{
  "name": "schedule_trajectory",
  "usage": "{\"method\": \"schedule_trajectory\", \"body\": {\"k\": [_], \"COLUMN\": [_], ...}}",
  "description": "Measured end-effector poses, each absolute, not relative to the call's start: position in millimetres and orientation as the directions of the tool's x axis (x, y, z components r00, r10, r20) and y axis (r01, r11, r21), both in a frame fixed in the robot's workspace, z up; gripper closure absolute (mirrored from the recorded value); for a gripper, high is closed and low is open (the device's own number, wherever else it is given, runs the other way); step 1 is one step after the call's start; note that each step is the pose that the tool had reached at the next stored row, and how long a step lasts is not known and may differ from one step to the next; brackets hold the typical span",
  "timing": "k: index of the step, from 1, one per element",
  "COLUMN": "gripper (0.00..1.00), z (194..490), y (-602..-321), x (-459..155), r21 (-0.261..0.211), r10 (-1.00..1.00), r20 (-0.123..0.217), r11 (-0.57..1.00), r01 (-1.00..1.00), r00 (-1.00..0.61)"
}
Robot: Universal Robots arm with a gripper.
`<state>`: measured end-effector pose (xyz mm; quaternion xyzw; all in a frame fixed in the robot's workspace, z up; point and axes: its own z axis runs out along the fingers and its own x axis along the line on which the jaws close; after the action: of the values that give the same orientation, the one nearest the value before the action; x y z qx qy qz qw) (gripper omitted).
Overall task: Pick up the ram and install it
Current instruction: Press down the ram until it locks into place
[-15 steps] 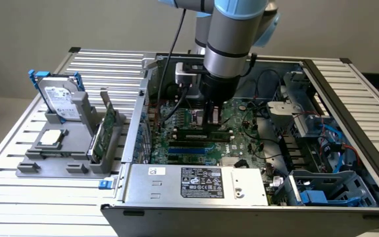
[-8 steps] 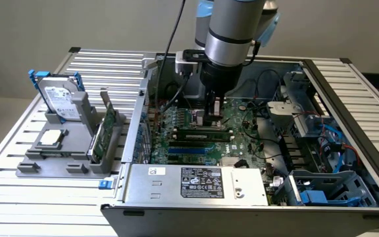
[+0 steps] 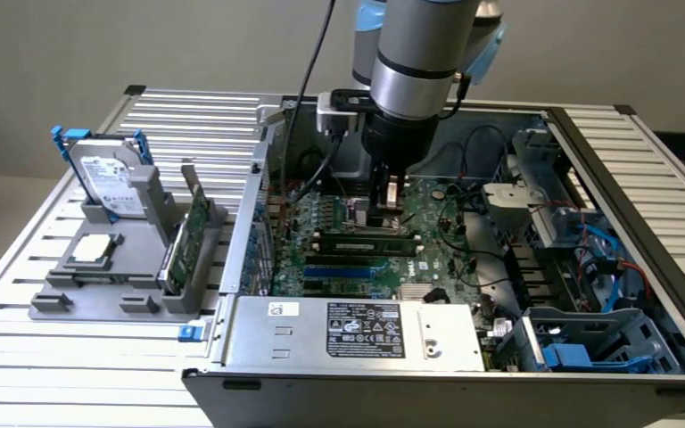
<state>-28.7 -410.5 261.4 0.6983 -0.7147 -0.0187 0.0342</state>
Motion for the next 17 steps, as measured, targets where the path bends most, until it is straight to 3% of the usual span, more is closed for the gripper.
{"method": "schedule_trajectory", "body": {"k": [17], "gripper": [0.89], "z": [253.3], "y": [-409.5], "x": [-41.2], "r21": [0.054], "r10": [-1.0], "r20": [0.022], "r11": [0.023], "r01": [-0.998], "r00": [-0.022]}}
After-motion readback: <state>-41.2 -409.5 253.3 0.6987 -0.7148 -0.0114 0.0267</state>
